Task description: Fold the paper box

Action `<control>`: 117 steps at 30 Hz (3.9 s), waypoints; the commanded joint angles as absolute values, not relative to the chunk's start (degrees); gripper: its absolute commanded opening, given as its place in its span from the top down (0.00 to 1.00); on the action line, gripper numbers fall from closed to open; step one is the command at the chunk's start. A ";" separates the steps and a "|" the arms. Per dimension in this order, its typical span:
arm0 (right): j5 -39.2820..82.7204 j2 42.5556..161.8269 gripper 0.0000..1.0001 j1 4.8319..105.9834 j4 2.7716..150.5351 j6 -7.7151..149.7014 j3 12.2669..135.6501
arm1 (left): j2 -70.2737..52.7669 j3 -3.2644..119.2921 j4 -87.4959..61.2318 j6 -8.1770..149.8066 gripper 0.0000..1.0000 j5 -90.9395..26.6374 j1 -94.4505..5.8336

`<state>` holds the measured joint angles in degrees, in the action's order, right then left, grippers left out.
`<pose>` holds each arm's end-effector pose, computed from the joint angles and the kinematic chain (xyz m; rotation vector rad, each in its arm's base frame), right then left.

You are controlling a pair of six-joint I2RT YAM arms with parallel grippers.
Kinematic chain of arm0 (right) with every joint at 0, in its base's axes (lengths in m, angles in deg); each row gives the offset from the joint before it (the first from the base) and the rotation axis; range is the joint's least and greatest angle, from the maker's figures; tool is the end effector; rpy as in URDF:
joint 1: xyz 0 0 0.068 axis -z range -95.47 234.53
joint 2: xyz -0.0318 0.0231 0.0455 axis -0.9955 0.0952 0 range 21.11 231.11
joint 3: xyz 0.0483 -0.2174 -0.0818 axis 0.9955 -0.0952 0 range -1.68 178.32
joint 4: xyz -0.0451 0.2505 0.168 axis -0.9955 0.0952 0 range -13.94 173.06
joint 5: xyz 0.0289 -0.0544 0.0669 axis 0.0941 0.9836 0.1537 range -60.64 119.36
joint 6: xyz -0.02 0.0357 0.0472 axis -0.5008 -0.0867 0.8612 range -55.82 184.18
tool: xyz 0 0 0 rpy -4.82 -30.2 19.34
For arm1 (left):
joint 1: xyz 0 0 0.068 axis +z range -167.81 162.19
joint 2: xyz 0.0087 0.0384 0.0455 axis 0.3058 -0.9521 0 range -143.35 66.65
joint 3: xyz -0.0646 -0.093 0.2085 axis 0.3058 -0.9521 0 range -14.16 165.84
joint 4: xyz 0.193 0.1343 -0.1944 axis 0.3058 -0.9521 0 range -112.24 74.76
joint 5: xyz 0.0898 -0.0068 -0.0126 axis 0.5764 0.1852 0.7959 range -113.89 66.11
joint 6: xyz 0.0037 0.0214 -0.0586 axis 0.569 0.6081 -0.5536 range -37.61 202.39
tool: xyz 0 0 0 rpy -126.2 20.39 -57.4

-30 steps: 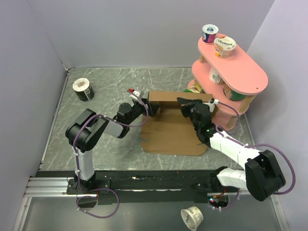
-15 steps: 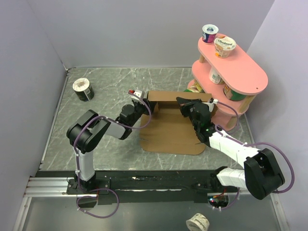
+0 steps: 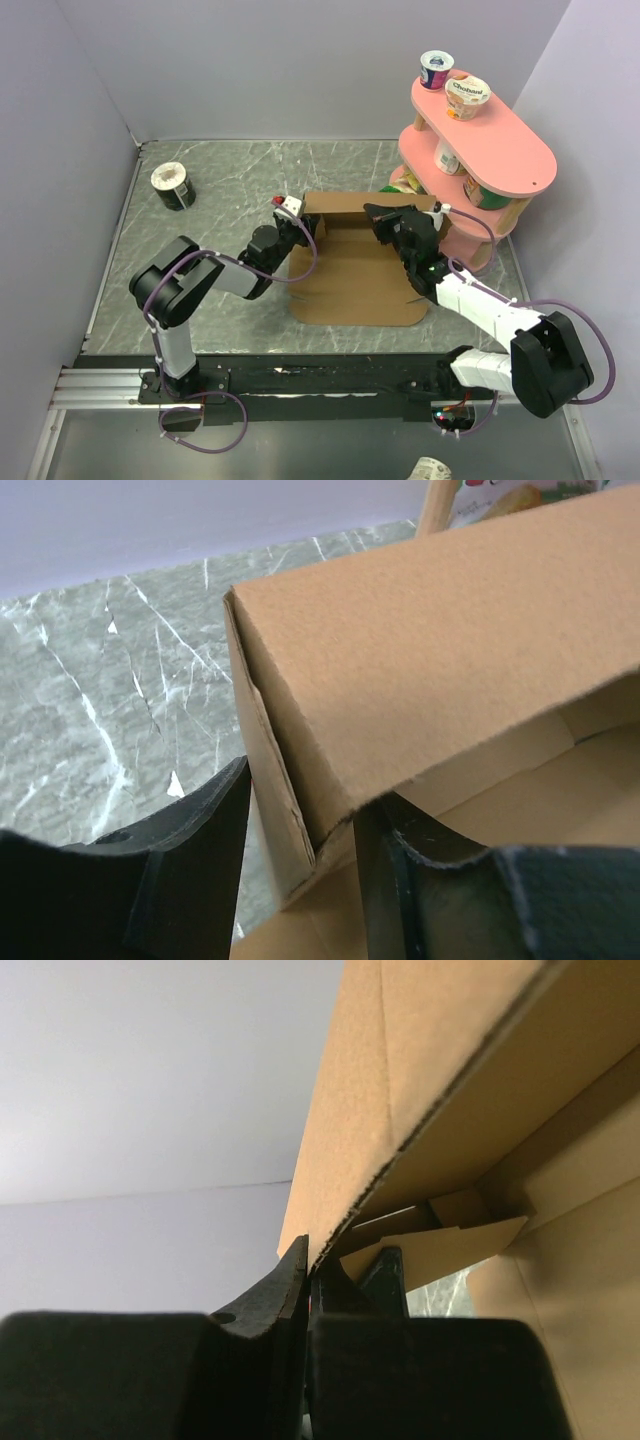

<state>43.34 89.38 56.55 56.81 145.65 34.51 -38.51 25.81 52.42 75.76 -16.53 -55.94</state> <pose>0.2982 0.1453 0.1940 1.0378 1.6399 1.1212 0.3004 -0.2281 0.0987 0.3201 1.5179 -0.5232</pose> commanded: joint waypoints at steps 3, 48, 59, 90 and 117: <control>40.61 89.75 0.89 56.06 59.37 141.26 35.15 | -35.30 26.54 53.15 80.99 0.58 -23.09 -55.78; 27.80 80.35 0.00 53.43 40.10 99.11 29.96 | -32.84 35.93 25.38 74.84 0.68 -36.54 -45.15; 28.04 83.75 0.19 43.75 41.96 86.14 27.42 | -32.75 44.02 10.44 67.55 0.67 -41.99 -41.90; 41.66 130.09 0.63 42.26 17.43 96.08 43.13 | -30.91 41.92 7.53 61.92 0.67 -47.18 -39.25; 36.50 141.60 0.55 42.43 33.00 107.60 58.87 | -30.11 39.10 11.75 58.49 0.67 -50.87 -43.47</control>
<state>43.77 137.44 42.65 35.52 109.87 56.80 -31.74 39.51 12.12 63.46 -38.70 -38.43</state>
